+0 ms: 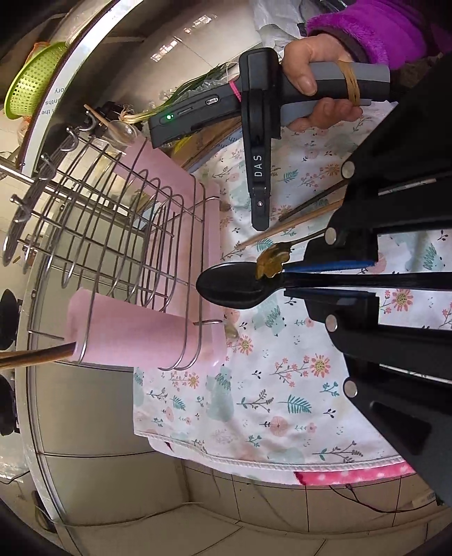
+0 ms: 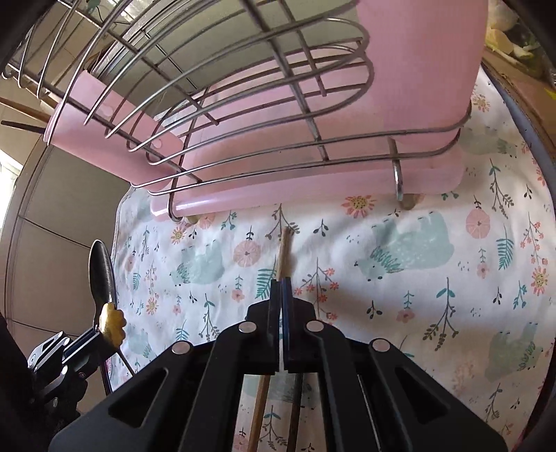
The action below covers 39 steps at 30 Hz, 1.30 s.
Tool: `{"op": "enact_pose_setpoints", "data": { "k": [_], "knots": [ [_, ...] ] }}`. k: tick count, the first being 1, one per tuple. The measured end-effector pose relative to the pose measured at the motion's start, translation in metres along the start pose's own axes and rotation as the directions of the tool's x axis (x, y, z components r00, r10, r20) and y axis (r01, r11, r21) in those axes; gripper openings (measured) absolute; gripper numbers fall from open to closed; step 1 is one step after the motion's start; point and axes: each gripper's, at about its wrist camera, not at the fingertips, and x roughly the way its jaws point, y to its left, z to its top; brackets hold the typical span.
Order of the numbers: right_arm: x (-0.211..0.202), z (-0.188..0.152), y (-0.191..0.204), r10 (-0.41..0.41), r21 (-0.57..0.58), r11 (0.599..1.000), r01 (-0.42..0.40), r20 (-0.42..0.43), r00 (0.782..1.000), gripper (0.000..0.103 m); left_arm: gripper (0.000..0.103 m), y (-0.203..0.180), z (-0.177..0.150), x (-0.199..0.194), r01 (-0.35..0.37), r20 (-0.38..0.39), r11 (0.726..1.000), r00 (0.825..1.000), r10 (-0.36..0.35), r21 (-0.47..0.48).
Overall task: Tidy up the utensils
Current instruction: 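Lift the black spoon and chopstick up over the pink cup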
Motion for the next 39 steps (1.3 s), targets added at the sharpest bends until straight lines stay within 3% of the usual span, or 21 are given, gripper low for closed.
{"op": "enact_pose_setpoints", "data": {
  "k": [2,6,14,15,18,22,26,33,39],
  "knots": [
    [0.001,0.001,-0.001,0.004,0.003,1.0,-0.004,-0.01,1.0,0.003,0.008,0.001,0.001,-0.005,-0.008,0.022,1.0,1.0,0.008,0.001],
    [0.002,0.003,-0.003,0.01,0.007,1.0,-0.01,-0.031,0.999,0.022,0.008,0.005,0.003,-0.016,0.011,0.066,1.0,0.998,-0.009,-0.027],
    [0.007,0.0,0.011,-0.053,-0.085,0.995,0.05,-0.031,0.998,0.021,0.008,0.004,0.002,-0.026,0.031,0.112,0.999,0.993,-0.028,-0.021],
    [0.008,-0.001,0.013,-0.056,-0.093,0.994,0.054,-0.019,0.998,0.009,0.008,0.002,0.001,-0.028,0.027,0.118,1.0,0.993,-0.025,-0.016],
    [0.011,-0.003,0.016,-0.048,-0.086,0.995,0.049,0.014,0.999,0.006,0.008,-0.003,0.001,-0.033,0.007,0.148,1.0,0.989,-0.008,0.004],
    [-0.014,-0.007,0.009,-0.016,-0.089,0.996,0.024,0.088,0.996,0.006,0.008,-0.017,0.003,-0.045,-0.053,0.222,0.997,0.974,0.038,0.064],
    [-0.044,-0.012,0.01,0.013,-0.108,0.994,0.007,0.181,0.983,0.006,0.008,-0.032,0.007,-0.058,-0.068,0.279,0.992,0.96,0.036,0.106],
    [-0.097,-0.02,0.007,0.085,-0.135,0.99,-0.044,0.312,0.946,0.006,0.007,-0.063,0.009,-0.064,-0.098,0.309,0.976,0.951,0.033,0.195],
    [-0.127,-0.025,0.0,0.112,-0.136,0.988,-0.066,0.371,0.922,0.006,0.003,-0.069,0.014,-0.069,-0.104,0.333,0.978,0.942,0.039,0.181]
  ]
}}
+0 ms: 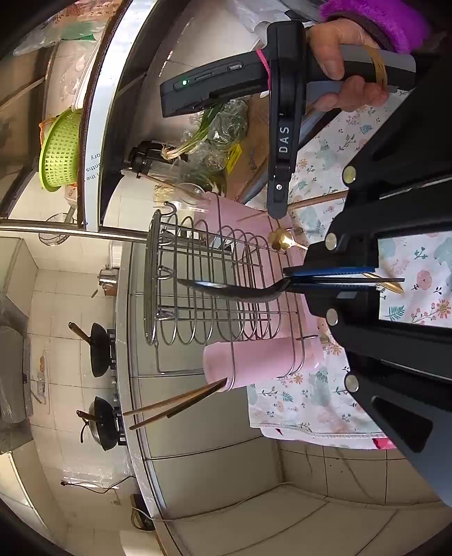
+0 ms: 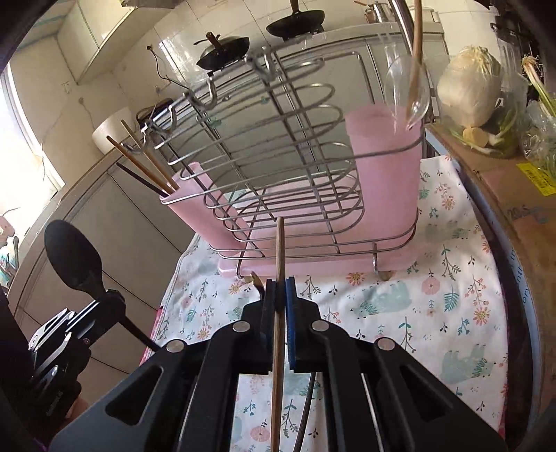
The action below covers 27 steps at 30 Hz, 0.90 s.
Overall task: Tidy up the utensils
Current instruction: 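Lift the black spoon and chopstick up over the pink cup, then lower the spoon and chopstick into the pink cup and open both tools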
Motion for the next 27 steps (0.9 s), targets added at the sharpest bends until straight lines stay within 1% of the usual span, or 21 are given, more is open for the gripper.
{"op": "enact_pose_setpoints", "data": {
  "k": [8,11,13,15,18,19,20,23,26,27],
  "knots": [
    [-0.036,0.012,0.003,0.01,-0.018,1.0,-0.008,0.105,0.994,0.006,0.003,0.006,0.02,-0.013,-0.033,0.07,0.999,0.997,0.036,-0.036],
    [-0.057,0.023,0.006,0.009,-0.03,1.0,-0.004,0.176,0.984,0.006,0.003,0.01,0.034,-0.021,-0.052,0.11,0.997,0.992,0.057,-0.048],
    [-0.076,0.034,0.008,0.003,-0.038,0.999,0.007,0.245,0.97,0.006,0.003,0.015,0.046,-0.026,-0.059,0.137,0.996,0.988,0.068,-0.069],
    [-0.096,0.045,0.009,-0.004,-0.043,0.999,0.019,0.317,0.948,0.006,0.003,0.02,0.057,-0.032,-0.058,0.163,0.994,0.984,0.073,-0.096],
    [-0.124,0.063,0.012,-0.017,-0.057,0.997,0.046,0.432,0.902,0.006,0.003,0.029,0.074,-0.04,-0.044,0.202,0.99,0.977,0.071,-0.134],
    [-0.134,0.07,0.013,-0.021,-0.061,0.997,0.056,0.472,0.881,0.006,0.003,0.031,0.08,-0.042,-0.043,0.216,0.989,0.974,0.073,-0.141],
    [-0.139,0.075,0.014,-0.022,-0.065,0.996,0.063,0.499,0.866,0.006,0.003,0.033,0.086,-0.045,-0.045,0.231,0.988,0.97,0.078,-0.145],
    [-0.154,0.092,0.018,-0.034,-0.083,0.991,0.101,0.585,0.811,0.006,0.003,0.039,0.101,-0.052,-0.055,0.275,0.986,0.957,0.096,-0.155],
    [-0.157,0.109,0.02,-0.04,-0.097,0.986,0.135,0.649,0.76,0.006,0.003,0.046,0.115,-0.053,-0.065,0.301,0.983,0.947,0.115,-0.171],
    [-0.156,0.114,0.02,-0.044,-0.098,0.984,0.146,0.664,0.747,0.006,0.003,0.048,0.118,-0.053,-0.066,0.306,0.982,0.945,0.119,-0.178]
  ]
}}
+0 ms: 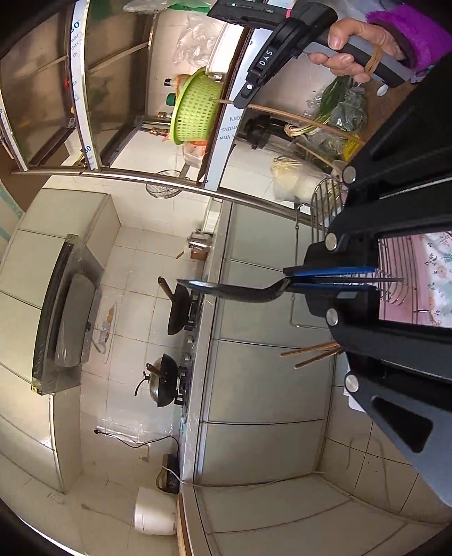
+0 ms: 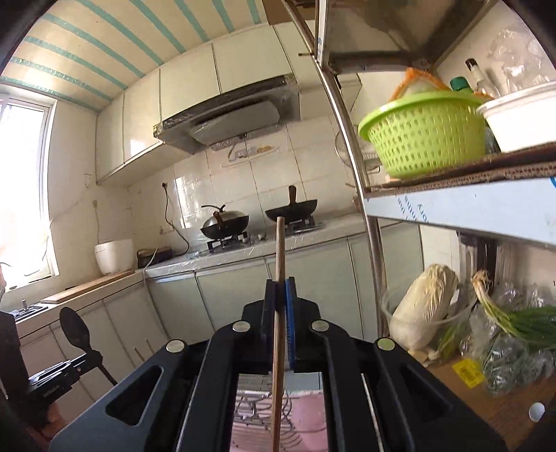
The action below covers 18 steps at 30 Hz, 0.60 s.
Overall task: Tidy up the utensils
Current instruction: 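Lower the spoon and chopstick into the pink cup and open both tools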
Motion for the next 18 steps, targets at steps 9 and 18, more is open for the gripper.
{"op": "enact_pose_setpoints", "data": {
  "k": [9,18],
  "knots": [
    [0.049,0.0,-0.003,-0.076,-0.09,0.992,0.086,0.108,0.991,0.006,0.003,0.018,0.01,0.034,-0.016,0.001,0.999,1.0,0.016,-0.042],
    [0.075,-0.036,-0.015,-0.08,-0.089,0.993,0.083,0.028,0.996,0.006,0.003,0.021,0.004,0.053,-0.061,-0.006,0.998,0.998,0.061,-0.022]
  ]
}}
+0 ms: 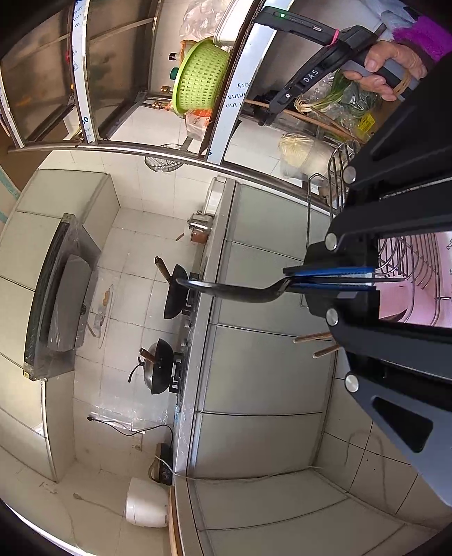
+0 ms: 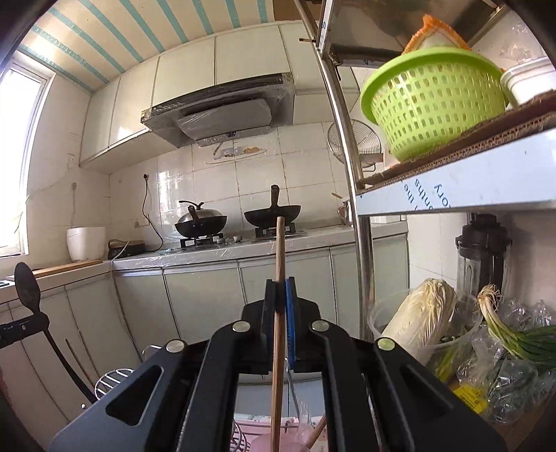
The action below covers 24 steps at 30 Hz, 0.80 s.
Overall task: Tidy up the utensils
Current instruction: 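Lower the spoon and chopstick into the pink cup and open both tools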
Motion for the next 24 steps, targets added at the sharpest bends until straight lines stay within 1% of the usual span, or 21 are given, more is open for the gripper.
{"op": "enact_pose_setpoints", "data": {
  "k": [6,11,18,24],
  "knots": [
    [-0.015,-0.019,-0.001,0.011,0.02,1.0,-0.01,-0.04,0.999,0.006,0.003,-0.003,0.0,0.004,-0.019,0.008,1.0,1.0,0.019,0.012],
    [-0.024,-0.036,-0.005,0.015,0.039,0.999,-0.011,-0.086,0.996,0.006,0.003,-0.012,-0.013,0.011,-0.062,0.0,0.995,0.998,0.062,0.08],
    [-0.026,-0.054,-0.009,0.013,0.056,0.998,-0.005,-0.14,0.99,0.006,0.003,-0.014,-0.041,0.031,-0.057,-0.095,0.992,0.993,0.068,0.11],
    [-0.027,-0.063,-0.008,0.011,0.061,0.998,-0.001,-0.17,0.985,0.006,0.003,-0.006,-0.068,0.05,-0.054,-0.181,0.995,0.981,0.069,0.088]
  ]
}}
